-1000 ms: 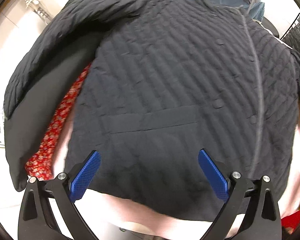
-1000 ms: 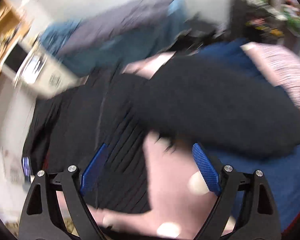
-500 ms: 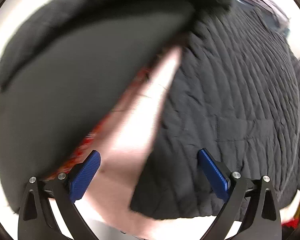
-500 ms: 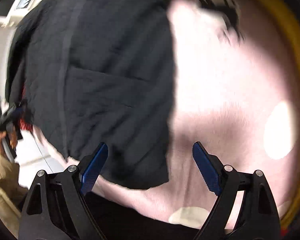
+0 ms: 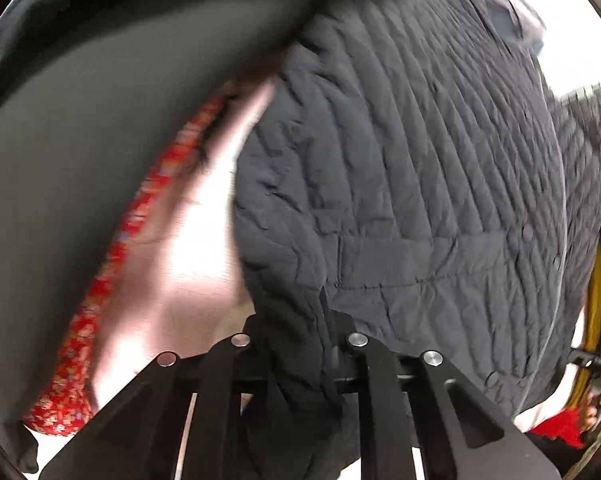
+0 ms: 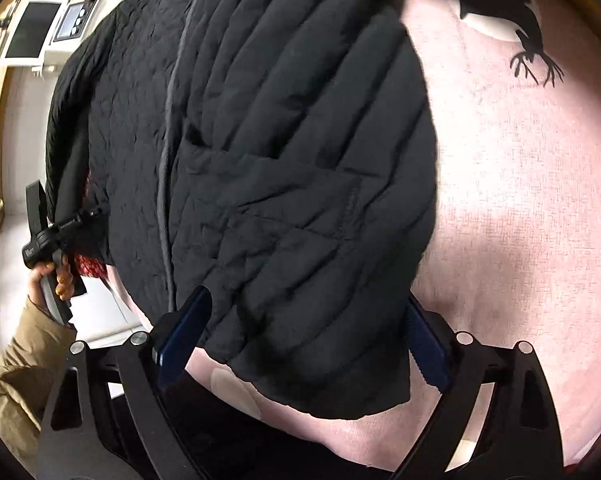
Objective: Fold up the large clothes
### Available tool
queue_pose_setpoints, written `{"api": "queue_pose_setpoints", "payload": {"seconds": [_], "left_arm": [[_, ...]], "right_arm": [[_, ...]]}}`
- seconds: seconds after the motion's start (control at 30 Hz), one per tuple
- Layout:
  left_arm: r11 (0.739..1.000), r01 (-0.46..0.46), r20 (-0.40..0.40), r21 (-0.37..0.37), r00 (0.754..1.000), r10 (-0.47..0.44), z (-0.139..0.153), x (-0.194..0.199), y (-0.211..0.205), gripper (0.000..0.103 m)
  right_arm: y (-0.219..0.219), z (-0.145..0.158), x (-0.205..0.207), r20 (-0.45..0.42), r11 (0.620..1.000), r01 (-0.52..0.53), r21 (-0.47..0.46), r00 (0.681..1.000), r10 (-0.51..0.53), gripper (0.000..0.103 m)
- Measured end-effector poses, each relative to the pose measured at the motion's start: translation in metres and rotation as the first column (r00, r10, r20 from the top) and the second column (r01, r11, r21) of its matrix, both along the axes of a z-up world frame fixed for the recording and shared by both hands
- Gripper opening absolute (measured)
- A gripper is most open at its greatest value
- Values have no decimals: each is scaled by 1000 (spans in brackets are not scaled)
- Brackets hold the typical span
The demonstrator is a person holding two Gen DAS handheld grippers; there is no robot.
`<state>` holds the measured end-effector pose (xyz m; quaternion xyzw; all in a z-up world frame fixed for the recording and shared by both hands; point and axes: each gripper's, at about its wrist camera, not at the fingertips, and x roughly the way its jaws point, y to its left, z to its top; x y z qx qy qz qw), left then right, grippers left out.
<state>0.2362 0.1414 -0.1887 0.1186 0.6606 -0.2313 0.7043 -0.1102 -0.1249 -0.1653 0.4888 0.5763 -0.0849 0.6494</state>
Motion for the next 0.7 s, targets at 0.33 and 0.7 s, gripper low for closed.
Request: {"api": "queue_pose_setpoints", "payload": {"seconds": [0.33,0.7], "left_arm": [[996,-84,-19,15,996,84,-5,-12,11,10],[998,35,-62,-54,997,-38,50,-63,-19,8]], "right_arm": [[2,-13,-5,27,999,-41,5,999,41,73],[-7,49,-41,145,997,-74,22,987,70,11]]}}
